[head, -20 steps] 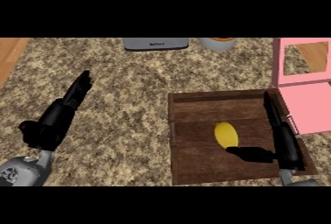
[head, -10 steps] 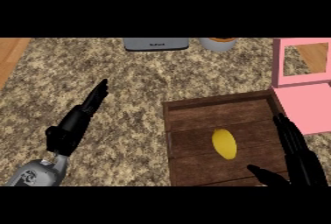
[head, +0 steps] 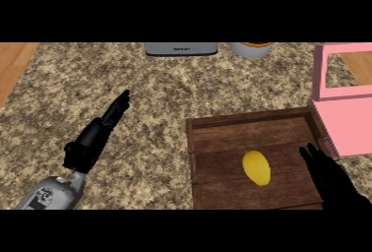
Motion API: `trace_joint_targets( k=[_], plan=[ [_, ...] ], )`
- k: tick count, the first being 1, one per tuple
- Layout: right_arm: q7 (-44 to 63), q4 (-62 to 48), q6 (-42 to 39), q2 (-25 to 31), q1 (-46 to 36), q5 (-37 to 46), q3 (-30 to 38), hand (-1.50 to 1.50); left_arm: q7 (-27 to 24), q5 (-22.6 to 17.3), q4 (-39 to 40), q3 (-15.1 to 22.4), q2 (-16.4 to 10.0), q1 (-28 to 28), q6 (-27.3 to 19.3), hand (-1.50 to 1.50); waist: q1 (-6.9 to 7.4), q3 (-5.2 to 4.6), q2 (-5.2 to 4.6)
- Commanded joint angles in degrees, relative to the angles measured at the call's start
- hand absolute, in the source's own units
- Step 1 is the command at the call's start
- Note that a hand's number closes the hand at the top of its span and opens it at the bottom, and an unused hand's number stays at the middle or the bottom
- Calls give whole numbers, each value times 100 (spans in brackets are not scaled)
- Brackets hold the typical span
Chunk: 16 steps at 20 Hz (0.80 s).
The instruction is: Pick the lemon from the tray and place it in the cardboard box
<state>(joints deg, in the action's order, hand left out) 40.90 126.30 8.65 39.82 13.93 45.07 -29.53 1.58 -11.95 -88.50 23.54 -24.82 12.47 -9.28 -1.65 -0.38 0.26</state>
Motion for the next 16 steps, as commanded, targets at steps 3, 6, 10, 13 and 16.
trace_joint_targets(
  k=[3, 6, 10, 13, 16],
  plan=[
    [1954, 1230, -1534, -573, -460, 39, -608, -150, 385, 4, 164, -146, 196, 517, 128, 0, 146, 25, -31],
    [2183, 691, -1912, -1131, -1183, -301, -307, -150, -173, 320, 678, -107, 570, 489, 166, 0, 162, 32, -38],
    [1870, -412, -1732, -1803, -1651, -220, -210, -150, -269, 188, 448, -388, 345, 149, 555, 0, 196, 36, -38],
    [2153, -646, -1955, -2195, -1856, 162, -520, -150, -163, 468, 468, -363, 557, 178, 470, 0, 187, 35, -32],
    [1999, -639, -2075, -2146, -1697, 34, -108, -150, 150, 728, 77, -275, 743, -24, 309, 0, 177, 37, -24]
  ],
)
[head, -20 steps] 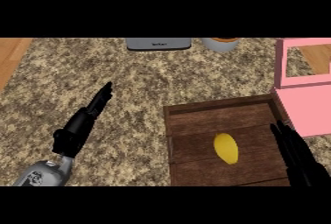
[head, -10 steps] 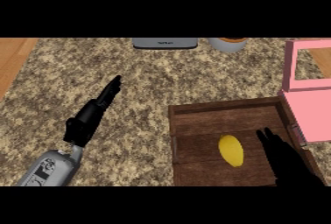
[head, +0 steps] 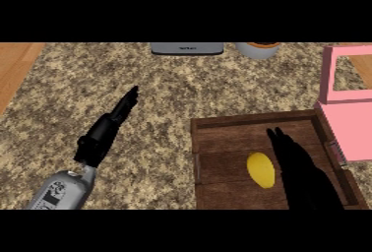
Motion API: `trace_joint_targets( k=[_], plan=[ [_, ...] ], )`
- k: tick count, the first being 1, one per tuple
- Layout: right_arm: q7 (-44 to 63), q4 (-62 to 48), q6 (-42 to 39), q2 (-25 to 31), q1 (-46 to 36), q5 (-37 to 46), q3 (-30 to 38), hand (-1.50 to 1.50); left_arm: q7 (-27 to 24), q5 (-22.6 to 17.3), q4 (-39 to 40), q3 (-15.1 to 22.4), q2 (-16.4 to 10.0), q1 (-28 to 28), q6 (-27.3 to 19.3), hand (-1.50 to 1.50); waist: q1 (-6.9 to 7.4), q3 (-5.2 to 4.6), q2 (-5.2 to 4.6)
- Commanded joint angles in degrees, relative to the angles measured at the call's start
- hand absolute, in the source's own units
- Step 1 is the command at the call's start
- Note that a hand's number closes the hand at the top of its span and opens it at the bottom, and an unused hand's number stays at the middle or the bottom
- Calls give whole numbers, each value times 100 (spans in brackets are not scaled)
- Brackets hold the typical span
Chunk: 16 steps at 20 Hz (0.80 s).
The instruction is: Pick the lemon from the tray and place it in the cardboard box
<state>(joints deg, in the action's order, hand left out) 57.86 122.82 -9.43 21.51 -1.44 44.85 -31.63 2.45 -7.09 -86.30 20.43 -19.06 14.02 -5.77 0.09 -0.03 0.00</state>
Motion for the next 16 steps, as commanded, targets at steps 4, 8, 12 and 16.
trace_joint_targets(
  k=[4, 8, 12, 16],
  plan=[
    [121, -769, -321, -440, -95, 152, 131, -150, -196, 160, 419, -305, 250, 107, 303, 0, -18, 2, -2],
    [-656, -1243, -94, -476, -156, 152, 721, -150, 244, 330, -298, -375, 234, -309, 467, 0, -2, 4, 3],
    [-1091, -1004, -63, -338, 235, 404, 744, -150, 281, 572, -188, -499, 539, -147, 526, 0, -25, 3, 4],
    [-1141, -1835, 244, -905, 60, 857, 379, -150, 269, 805, 68, -537, 776, -67, 484, 0, -11, 4, -1]
  ],
)
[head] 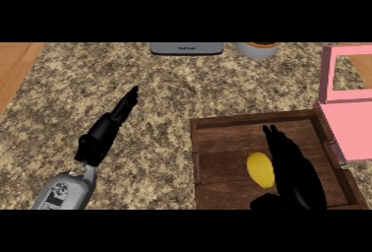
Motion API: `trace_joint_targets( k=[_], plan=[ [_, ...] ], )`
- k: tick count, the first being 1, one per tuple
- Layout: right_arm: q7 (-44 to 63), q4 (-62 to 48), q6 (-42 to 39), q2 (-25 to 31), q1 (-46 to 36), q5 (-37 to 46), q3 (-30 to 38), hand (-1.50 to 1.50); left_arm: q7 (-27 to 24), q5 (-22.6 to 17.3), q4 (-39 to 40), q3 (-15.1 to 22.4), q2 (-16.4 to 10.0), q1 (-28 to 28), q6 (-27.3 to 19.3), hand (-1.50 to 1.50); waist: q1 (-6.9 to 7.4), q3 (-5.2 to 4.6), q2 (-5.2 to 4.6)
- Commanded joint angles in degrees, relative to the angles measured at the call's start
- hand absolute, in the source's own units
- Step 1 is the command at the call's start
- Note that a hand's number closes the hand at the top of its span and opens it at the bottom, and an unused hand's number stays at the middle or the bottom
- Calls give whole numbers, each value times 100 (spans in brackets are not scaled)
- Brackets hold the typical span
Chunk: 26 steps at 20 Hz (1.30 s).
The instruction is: Pick the lemon from the tray and place it in the cardboard box
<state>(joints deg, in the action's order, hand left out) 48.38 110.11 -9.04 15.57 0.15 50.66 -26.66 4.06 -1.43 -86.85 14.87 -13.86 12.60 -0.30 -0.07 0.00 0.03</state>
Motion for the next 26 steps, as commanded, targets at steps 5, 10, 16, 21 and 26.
trace_joint_targets(
  k=[5, 10, 16, 21, 26],
  plan=[
    [-50, -428, -447, -461, -225, 118, 225, -150, -83, 218, -14, -324, 223, -146, 329, 0, 2, 0, -1],
    [-420, -488, -440, -367, 130, 169, 311, -150, -132, 256, -37, -556, 142, -241, 653, 0, -3, 0, 0],
    [-522, -476, -700, -421, 79, 162, 551, -150, 95, 524, 83, -660, 444, 107, 581, 0, -11, 0, 0],
    [-942, -1578, -153, -666, -138, 503, 649, -150, -7, 802, 164, -537, 776, 32, 489, 0, -1, 1, -4],
    [-792, -1517, -308, -674, 10, 754, 653, -150, 332, 611, -442, -767, 567, -229, 867, 0, 8, 1, 2]
  ],
)
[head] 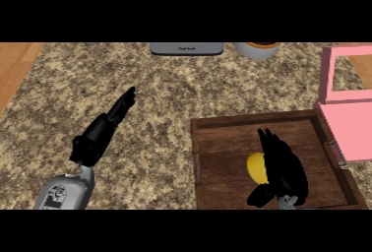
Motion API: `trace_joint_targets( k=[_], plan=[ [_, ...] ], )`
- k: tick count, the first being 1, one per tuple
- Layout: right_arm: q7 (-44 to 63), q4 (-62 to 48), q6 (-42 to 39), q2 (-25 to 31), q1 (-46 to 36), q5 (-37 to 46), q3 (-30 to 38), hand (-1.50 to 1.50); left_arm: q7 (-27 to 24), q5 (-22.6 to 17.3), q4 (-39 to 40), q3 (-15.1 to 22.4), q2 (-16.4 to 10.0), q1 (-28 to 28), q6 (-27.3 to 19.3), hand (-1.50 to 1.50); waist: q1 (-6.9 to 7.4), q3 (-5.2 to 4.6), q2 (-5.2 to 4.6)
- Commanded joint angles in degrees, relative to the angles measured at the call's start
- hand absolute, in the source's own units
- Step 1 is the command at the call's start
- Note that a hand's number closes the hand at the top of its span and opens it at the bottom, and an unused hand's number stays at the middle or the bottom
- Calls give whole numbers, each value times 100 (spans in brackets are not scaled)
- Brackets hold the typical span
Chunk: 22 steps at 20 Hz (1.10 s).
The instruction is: Pick the lemon from the tray and place it in the cardboard box
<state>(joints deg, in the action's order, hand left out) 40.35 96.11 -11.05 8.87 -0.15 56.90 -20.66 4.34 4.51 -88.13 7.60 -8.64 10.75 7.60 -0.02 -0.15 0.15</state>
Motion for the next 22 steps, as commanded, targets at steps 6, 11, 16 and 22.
trace_joint_targets(
  k=[6, 11, 16, 22],
  plan=[
    [-598, -964, 70, 29, -292, 40, 316, 150, 164, 290, -175, 124, 421, -113, -221, 0, 16, 16, -16],
    [-890, -1199, 333, 88, -454, 298, 381, 150, -50, -80, -59, -418, -88, -57, 380, 0, 21, 15, -20],
    [-2228, -96, 528, 1181, 581, 197, 168, 150, 115, 286, -192, -30, 244, -201, 49, 0, -68, 17, 2],
    [-5161, 173, 1277, 3153, 1513, -561, 936, 150, 54, 137, -221, -300, 145, -349, 9, 0, -315, 35, 61]
  ],
)
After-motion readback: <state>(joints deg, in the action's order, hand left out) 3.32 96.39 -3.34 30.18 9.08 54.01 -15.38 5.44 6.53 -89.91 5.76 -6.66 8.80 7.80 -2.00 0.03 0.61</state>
